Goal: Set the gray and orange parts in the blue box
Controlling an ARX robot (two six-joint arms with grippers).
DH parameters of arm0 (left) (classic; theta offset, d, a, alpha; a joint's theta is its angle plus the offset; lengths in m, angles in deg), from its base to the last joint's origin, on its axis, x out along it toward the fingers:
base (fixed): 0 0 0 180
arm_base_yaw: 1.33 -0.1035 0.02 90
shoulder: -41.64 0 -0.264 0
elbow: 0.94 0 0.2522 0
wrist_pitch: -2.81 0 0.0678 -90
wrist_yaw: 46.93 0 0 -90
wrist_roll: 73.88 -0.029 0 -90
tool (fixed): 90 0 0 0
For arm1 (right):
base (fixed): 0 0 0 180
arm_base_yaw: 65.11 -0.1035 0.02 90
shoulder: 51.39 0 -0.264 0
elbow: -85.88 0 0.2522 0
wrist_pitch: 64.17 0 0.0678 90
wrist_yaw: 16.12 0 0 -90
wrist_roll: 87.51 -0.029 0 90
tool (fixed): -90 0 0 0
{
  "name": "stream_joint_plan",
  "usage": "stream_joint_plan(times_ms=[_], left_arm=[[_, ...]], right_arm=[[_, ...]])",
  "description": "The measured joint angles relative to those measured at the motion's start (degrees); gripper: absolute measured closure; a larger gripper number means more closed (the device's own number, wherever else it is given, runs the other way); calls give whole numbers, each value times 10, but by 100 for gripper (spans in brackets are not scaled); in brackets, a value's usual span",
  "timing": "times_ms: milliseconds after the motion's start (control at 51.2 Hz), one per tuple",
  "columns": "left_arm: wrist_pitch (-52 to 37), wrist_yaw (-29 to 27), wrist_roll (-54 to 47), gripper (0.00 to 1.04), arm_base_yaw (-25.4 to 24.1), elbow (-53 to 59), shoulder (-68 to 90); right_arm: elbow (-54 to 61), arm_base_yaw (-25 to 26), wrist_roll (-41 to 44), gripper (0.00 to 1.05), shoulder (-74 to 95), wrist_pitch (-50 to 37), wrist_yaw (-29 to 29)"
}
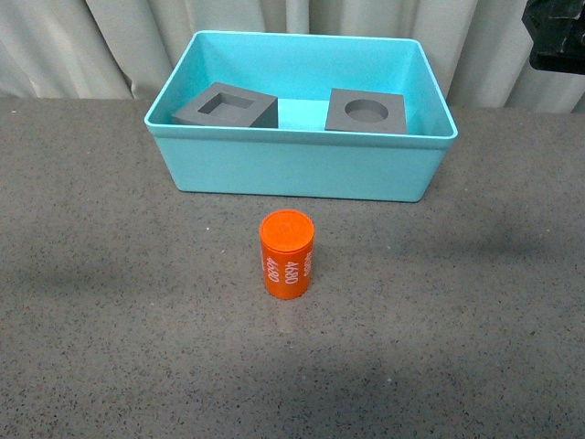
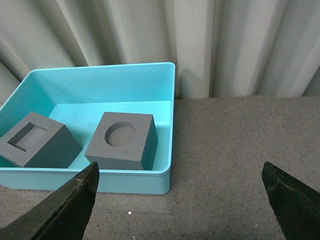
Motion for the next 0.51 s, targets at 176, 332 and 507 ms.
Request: stream_joint_plan(times_ms=[176,332,507], left_arm=[[32,17,-4,101,-17,43,-77],[33,56,-6,101,-61,91,-119],[113,59,-6,101,-61,108,-222]], right_arm=[[0,0,0,10,0,0,0],[0,0,0,10,0,0,0],[0,0,0,10,0,0,0]])
